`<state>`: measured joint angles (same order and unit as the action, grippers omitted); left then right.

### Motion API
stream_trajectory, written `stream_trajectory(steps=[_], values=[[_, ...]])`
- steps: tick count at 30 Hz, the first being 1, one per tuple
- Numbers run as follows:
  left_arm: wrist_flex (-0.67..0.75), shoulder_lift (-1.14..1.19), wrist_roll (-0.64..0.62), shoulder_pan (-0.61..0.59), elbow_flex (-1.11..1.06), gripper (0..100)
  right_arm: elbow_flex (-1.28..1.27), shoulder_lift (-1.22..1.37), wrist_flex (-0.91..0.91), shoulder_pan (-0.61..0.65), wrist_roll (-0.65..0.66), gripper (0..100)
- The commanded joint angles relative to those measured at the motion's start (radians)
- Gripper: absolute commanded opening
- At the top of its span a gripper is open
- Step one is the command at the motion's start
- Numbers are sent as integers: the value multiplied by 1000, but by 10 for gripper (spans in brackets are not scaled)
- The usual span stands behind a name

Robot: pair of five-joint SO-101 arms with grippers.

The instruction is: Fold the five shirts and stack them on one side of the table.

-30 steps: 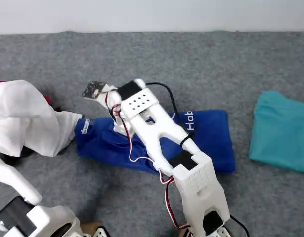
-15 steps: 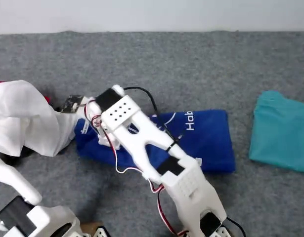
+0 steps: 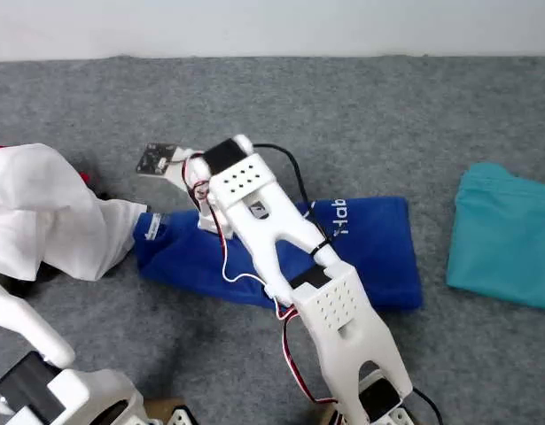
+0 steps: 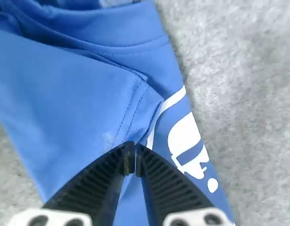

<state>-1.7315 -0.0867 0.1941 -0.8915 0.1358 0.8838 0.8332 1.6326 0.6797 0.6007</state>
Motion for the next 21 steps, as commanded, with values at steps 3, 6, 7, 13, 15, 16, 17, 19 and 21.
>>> stream_trajectory(steps=[3, 6, 7, 13, 15, 16, 17, 19, 21], values=[[-6, -49, 6, 0, 8, 15, 60, -21, 76, 44, 8, 9], [-6, -49, 6, 0, 8, 15, 57, -7, 48, 58, 8, 9], [-6, -49, 6, 0, 8, 15, 55, 5, 25, 56, 8, 9], [-11, -51, 6, -2, 8, 15, 60, 113, 27, 33, 8, 9], [-11, -57, 6, -2, 8, 15, 60, 114, 73, 39, 6, 9], [-11, -71, 6, -2, 8, 15, 61, 105, 93, 44, 2, 9], [-8, -89, 6, -2, 8, 15, 61, 88, 108, 44, -18, 9], [-5, -133, 6, 0, 8, 15, 61, 45, 137, 41, -68, 9], [8, -173, 6, 5, 4, 15, 58, -1, 160, 39, -109, 9]])
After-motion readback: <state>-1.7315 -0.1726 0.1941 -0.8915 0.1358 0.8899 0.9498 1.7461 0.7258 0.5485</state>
